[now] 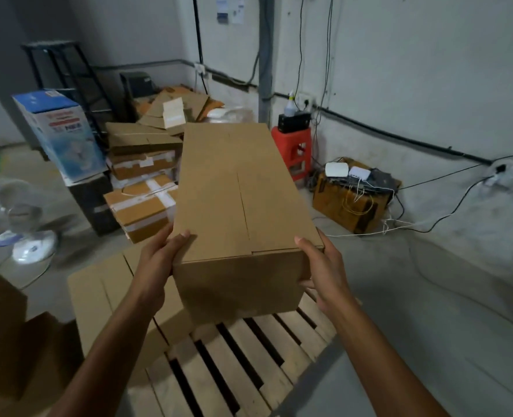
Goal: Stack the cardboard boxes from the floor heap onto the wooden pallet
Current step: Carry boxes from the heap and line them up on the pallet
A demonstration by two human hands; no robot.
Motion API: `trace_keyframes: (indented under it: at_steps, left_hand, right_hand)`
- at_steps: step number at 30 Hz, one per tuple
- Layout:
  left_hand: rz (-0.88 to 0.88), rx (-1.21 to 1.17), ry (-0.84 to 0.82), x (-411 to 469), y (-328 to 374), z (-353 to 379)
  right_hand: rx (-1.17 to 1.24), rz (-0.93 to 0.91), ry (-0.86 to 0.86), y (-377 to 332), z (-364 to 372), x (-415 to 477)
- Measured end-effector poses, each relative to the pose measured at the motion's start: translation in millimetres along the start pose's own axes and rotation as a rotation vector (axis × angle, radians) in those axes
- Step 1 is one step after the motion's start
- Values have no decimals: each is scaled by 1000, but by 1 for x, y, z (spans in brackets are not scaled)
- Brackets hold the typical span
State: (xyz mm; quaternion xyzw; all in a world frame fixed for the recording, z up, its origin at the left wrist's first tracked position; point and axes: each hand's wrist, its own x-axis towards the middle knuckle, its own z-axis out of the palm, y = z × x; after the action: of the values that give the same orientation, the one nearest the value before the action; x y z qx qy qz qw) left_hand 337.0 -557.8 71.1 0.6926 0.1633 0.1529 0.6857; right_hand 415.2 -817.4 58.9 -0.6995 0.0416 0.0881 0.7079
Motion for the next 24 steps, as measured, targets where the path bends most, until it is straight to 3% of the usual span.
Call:
trace_keyframes:
  at_steps: [11, 16, 24]
  left_hand:
    - [-98, -62, 143, 142, -61, 181]
    - [-163, -72, 182, 205, -63, 252]
    - [-223, -88, 290, 301, -70, 335]
  right_hand:
    - [-74, 68, -41, 5, -100, 233]
    - [-107, 64, -109, -28, -144, 330]
    - [-144, 69, -241, -28, -166, 484]
